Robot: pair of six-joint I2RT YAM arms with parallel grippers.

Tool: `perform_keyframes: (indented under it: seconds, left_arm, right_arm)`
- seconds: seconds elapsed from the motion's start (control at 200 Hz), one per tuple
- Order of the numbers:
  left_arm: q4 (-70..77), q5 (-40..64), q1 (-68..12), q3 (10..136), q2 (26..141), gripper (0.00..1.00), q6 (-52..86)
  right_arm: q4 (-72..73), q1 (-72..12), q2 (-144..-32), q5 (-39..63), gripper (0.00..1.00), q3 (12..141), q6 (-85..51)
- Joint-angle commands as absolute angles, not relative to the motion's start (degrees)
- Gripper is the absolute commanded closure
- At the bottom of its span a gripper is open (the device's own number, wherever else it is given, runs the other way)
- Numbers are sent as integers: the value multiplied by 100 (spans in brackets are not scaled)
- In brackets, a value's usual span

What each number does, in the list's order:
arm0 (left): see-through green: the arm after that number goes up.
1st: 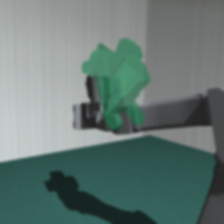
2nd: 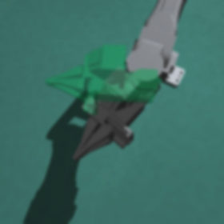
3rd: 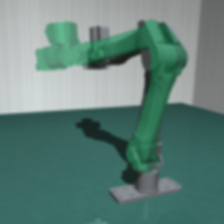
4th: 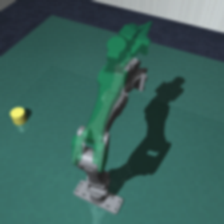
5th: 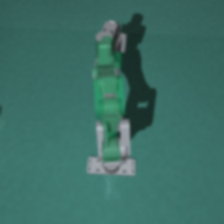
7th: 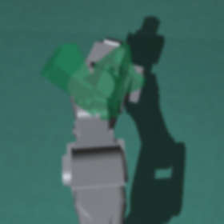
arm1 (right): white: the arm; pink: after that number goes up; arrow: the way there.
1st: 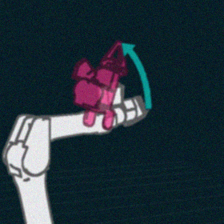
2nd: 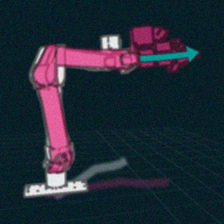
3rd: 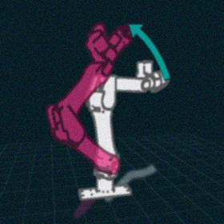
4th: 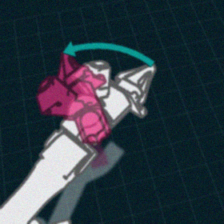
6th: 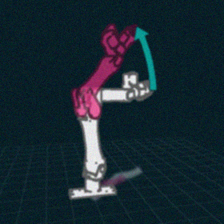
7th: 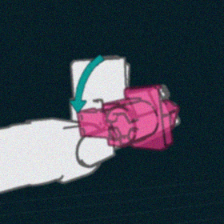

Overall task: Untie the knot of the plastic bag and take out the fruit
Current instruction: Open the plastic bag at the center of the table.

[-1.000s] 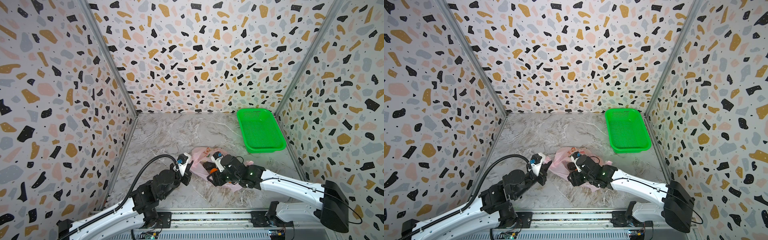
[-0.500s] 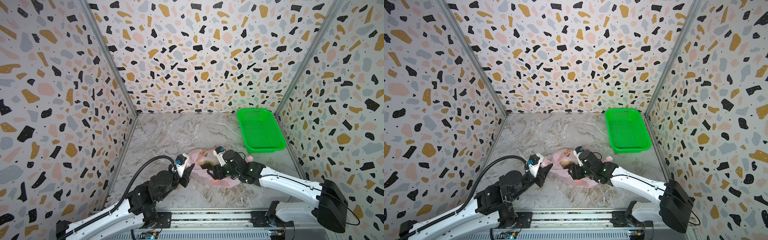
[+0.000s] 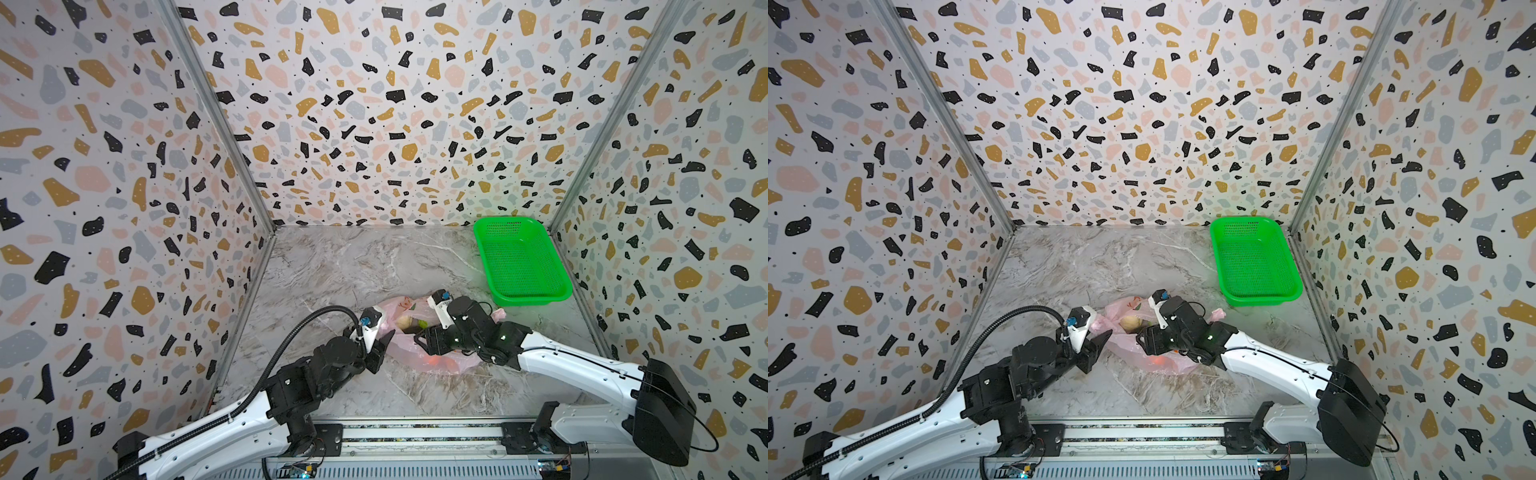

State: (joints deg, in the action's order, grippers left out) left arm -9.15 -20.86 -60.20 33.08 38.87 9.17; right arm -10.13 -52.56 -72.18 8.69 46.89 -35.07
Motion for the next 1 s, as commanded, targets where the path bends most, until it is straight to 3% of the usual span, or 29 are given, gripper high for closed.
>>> perform_keyframes:
  seconds: [0.0, 0.105, 0.28, 0.506, 0.701, 0.776, 0.996]
  left_arm:
    - [-595, -2273, -6051, 3559, 3992, 75, 791]
    - [-668, -2255, -6056, 3599, 4053, 100, 850]
    - [-879, -2071, -6056, 3459, 3793, 100, 1039]
    - [-775, -1901, -6056, 3252, 3480, 100, 1107]
    - [-817, -1843, -6056, 3179, 3447, 100, 1082]
    - [-774, -1895, -6056, 3112, 3403, 100, 1121]
    - [-713, -1874, -6056, 3051, 3325, 100, 1184]
  right_arm:
    - [-865, -5247, -7100, 991, 33, 4619, -3555]
    - [-883, -5273, -6994, 1028, 33, 4542, -3560]
    - [-948, -5246, -6755, 973, 31, 4845, -3475]
    - [-907, -5227, -7271, 1431, 33, 5395, -3375]
    - [-873, -5212, -7459, 1525, 40, 5526, -3368]
    - [-942, -5236, -7597, 1595, 48, 5540, -3375]
    - [-646, -5537, -8200, 1025, 49, 5467, -3465]
